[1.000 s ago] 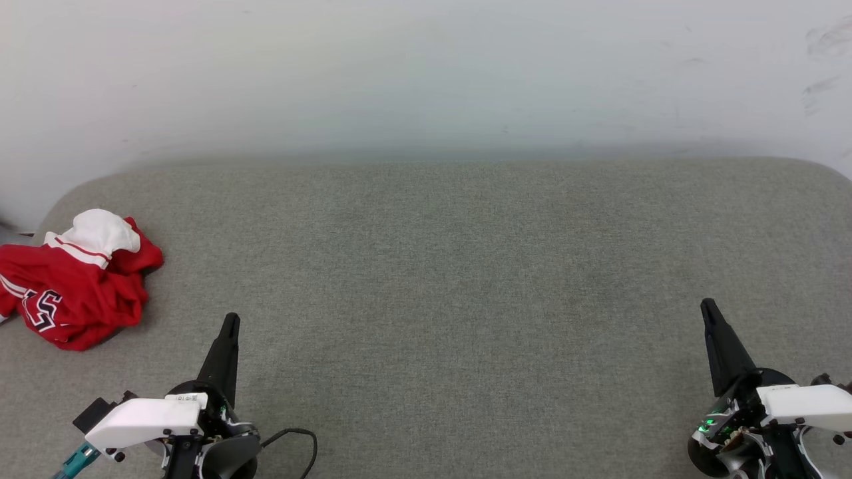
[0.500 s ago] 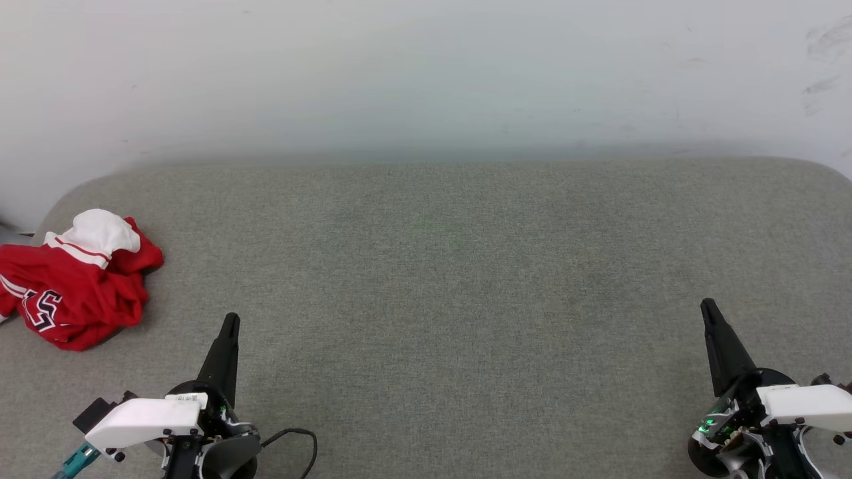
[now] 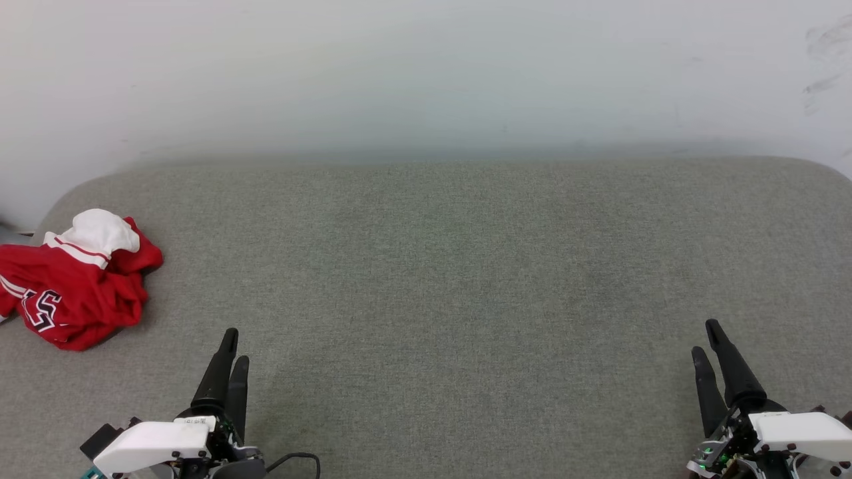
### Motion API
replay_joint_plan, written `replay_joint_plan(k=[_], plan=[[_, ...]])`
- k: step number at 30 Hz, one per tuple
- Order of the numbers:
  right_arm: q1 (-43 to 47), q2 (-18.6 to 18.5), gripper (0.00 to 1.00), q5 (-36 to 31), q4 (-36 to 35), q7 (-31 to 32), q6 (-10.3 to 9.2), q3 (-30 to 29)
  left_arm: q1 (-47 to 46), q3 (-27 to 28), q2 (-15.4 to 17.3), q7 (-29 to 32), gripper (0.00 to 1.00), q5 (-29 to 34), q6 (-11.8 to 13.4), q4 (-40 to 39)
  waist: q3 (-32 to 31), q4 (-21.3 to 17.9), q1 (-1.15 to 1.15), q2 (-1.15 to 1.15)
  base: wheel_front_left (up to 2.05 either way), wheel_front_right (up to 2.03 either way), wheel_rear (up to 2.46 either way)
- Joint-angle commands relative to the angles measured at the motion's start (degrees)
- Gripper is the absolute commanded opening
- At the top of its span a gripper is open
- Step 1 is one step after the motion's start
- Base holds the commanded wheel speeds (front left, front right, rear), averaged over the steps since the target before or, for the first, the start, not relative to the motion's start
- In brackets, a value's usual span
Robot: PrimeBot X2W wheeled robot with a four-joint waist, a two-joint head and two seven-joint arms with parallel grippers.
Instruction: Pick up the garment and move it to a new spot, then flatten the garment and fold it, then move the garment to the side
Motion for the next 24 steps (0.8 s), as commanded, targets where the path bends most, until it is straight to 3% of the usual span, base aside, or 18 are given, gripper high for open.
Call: replay_joint_plan(k=[1, 13, 24], plan=[[-0.82, -0.02, 1.0, -0.99, -1.25, -0.85, 0.0, -0.01, -0.79, 0.01, 0.13, -0.75, 1.0, 1.16, 0.0, -1.64, 0.01, -0.01, 0.0, 0.0, 0.0, 0.0, 0.0], [-0.44, -0.01, 1.0, -14.24, -5.41, -4.1, 0.0, -0.97, -0.98, 1.62, 0.16, -3.97, 1.0, 12.04, 1.05, -4.25, 0.17, -0.03, 0.0, 0.0, 0.0, 0.0, 0.0], [0.1, -0.01, 1.0, -29.58, -10.79, -6.69, 0.0, -0.26, -0.4, 0.17, 0.2, -6.57, 1.0, 26.68, 5.54, -9.78, 0.37, 0.01, 0.0, 0.0, 0.0, 0.0, 0.0]])
